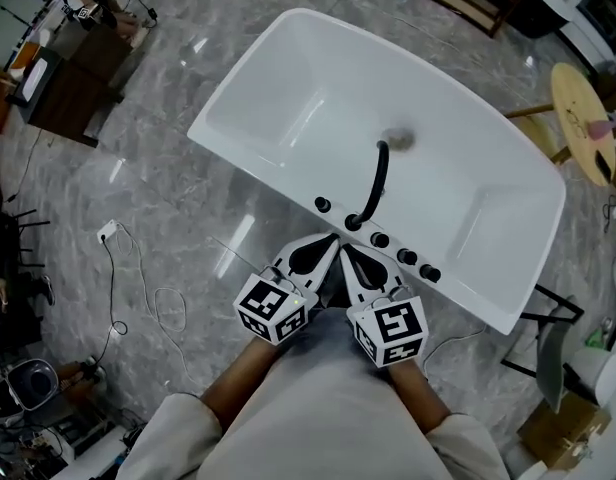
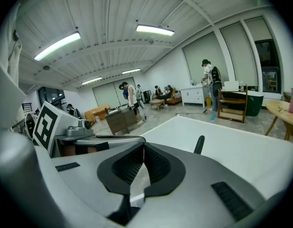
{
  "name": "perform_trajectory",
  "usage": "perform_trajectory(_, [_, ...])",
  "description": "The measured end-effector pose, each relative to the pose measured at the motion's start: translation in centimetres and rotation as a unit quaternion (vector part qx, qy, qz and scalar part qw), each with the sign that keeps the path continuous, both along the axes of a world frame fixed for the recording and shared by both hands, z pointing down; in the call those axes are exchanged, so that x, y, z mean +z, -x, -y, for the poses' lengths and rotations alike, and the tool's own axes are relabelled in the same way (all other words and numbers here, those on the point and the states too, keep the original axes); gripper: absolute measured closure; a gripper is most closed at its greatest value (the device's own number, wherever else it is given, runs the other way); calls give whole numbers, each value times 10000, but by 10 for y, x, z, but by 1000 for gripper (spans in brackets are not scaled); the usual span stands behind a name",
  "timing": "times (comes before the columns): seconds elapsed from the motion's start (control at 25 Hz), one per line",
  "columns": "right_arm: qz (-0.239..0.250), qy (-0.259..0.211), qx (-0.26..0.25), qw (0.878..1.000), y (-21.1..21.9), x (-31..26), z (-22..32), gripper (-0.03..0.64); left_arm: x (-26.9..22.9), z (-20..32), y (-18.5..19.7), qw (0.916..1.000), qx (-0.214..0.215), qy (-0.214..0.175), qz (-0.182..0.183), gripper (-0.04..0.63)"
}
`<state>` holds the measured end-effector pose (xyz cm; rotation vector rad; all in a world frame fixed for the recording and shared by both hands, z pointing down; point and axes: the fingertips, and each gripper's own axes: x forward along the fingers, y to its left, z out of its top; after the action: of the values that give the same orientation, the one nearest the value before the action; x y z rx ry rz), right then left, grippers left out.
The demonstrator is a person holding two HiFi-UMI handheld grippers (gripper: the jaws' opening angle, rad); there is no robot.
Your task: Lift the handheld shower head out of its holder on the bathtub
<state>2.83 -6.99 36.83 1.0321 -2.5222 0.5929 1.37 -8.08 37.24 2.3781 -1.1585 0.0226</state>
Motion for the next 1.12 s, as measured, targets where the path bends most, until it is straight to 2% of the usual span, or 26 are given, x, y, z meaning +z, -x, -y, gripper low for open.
perform_trajectory(0.28, [-118, -85, 184, 9997, 26, -6, 28, 598, -9, 26, 27, 9997, 127, -230, -6, 591])
perform_trajectory(0.44, [21, -25, 306, 9995, 43, -14, 38, 598, -15, 39, 44, 9990, 248, -320, -164, 592])
perform_trajectory(0.72, [-94, -402, 544, 9977, 60, -23, 58, 598, -18, 56, 59, 9968, 536, -441, -390, 591])
perform_trajectory(0.96, [-152, -327, 918, 9951, 58, -14, 66, 598, 4, 59, 62, 9970, 658, -307, -264, 591])
perform_trajectory(1.12, [-174, -101, 1070, 9941, 53, 1, 63, 598, 32, 54, 60, 9962, 850, -166, 74, 591])
